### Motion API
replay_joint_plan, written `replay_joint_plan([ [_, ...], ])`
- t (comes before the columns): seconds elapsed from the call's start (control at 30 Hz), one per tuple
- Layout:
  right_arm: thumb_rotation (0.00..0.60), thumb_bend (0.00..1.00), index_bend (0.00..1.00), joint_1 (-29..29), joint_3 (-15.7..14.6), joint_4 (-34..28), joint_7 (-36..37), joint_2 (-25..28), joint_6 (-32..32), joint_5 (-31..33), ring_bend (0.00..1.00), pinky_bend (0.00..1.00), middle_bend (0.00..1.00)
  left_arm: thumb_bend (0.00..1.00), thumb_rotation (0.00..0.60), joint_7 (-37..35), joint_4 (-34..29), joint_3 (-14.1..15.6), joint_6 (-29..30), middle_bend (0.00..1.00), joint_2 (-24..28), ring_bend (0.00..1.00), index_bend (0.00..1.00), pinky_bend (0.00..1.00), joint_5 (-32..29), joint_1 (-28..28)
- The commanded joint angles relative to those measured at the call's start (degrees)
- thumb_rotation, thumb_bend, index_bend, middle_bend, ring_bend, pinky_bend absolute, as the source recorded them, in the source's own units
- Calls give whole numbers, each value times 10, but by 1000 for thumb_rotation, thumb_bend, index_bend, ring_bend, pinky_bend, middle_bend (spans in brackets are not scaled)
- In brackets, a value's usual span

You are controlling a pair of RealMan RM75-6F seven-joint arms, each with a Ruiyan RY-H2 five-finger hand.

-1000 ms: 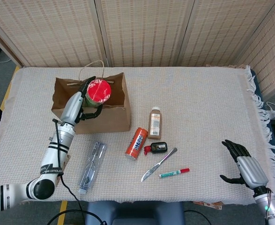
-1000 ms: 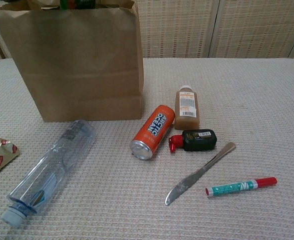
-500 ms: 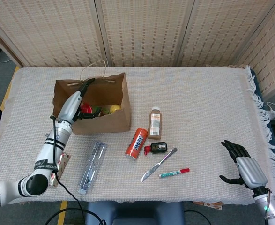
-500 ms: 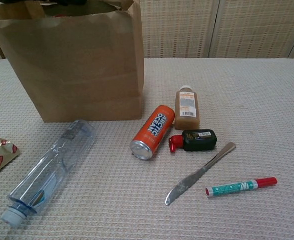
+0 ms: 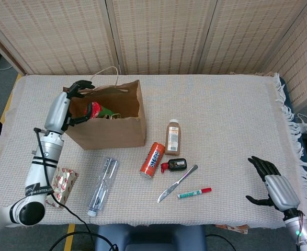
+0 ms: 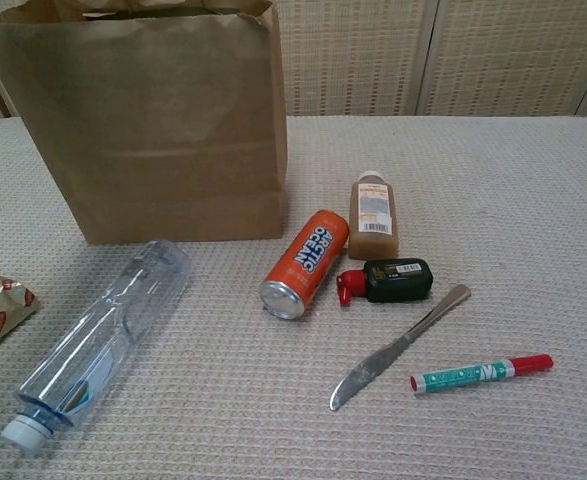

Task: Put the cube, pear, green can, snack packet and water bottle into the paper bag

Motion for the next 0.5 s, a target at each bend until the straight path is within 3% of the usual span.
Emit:
replay_joint_plan([
  [0.03, 600, 60, 0, 0, -1, -1, -1, 0, -1, 0, 0, 0, 0, 586, 600, -68, 6, 8, 40, 366, 22, 340, 444, 437, 57, 65],
  [0.1, 600, 59, 0, 0, -2, -3, -1, 1, -5, 3, 0, 0, 0, 652, 600, -104, 17, 17, 51, 569, 29, 525, 605, 585, 89, 92],
  [0.17, 600, 58, 0, 0, -2, -5, -1, 2, -6, 4, 0, 0, 0, 673, 600, -130, 25, 33, 55, 671, 36, 617, 683, 662, 116, 116],
  [0.3, 600, 58, 0, 0, -2, -5, -2, 1, -5, 3, 0, 0, 0, 677, 600, -175, 59, 83, 58, 699, 48, 643, 708, 681, 197, 162],
  [0.4, 600, 57, 0, 0, -2, -4, -4, 1, -6, 4, 0, 0, 0, 675, 600, -180, 130, 144, 74, 683, 46, 633, 694, 662, 319, 185],
  [0.5, 600, 57, 0, 0, -2, -5, -5, 0, -8, 7, 0, 0, 0, 635, 600, -160, 245, 209, 110, 610, 27, 586, 640, 619, 470, 190],
])
